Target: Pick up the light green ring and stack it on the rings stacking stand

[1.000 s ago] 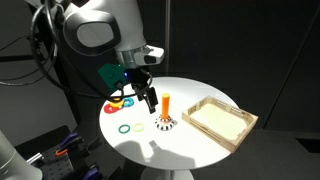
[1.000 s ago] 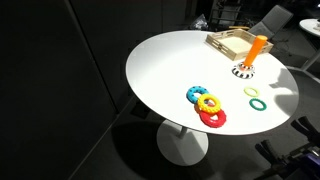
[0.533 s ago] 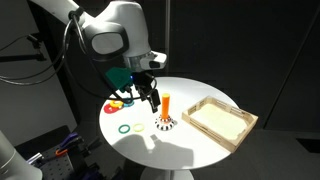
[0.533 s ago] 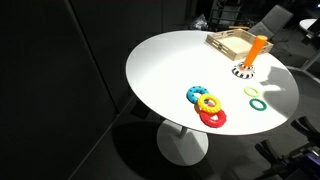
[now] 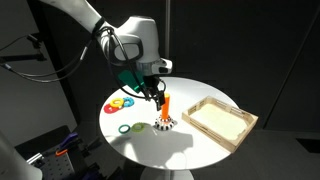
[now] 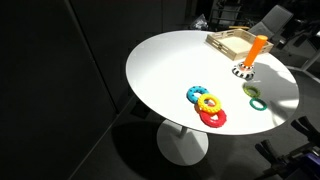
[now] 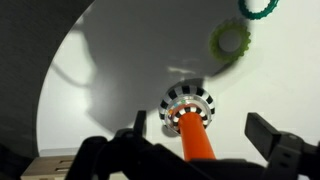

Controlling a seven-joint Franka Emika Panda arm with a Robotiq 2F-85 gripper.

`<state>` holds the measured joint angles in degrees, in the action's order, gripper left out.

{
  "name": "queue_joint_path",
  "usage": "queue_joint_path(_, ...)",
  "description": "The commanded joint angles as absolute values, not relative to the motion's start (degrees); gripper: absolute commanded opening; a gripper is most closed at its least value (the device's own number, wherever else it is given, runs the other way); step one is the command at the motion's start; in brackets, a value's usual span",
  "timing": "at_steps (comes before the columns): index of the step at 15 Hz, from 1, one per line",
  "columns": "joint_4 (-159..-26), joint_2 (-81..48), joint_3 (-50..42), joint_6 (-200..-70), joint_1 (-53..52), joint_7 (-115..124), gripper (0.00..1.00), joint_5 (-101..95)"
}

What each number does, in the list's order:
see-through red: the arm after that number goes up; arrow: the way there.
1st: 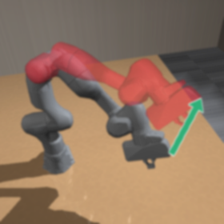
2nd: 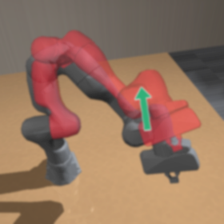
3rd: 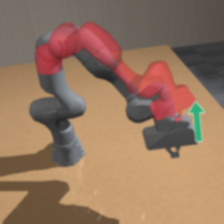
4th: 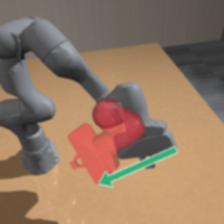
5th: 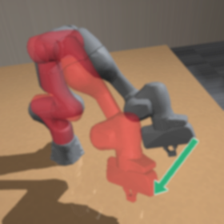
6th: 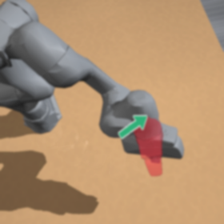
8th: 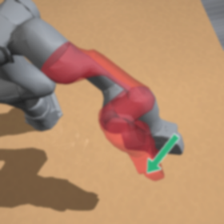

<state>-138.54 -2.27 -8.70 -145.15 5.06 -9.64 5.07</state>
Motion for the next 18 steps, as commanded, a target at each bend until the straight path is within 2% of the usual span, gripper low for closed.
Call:
queue_joint_path(1,-131.7,-10.5,-6.2,-144.6,5.2,-10.9,1.0,6.8)
queue_joint_path(5,-127.8,-15.1,-3.8,-143.9,6.0,-11.4,1.0,6.8)
queue_joint_path(6,-130.7,-13.3,-4.3,-145.1,5.7,-9.4,1.0,5.1)
queue_joint_path(18,-129.0,-15.0,-3.7,-144.9,5.8,-9.4,1.0,5.1)
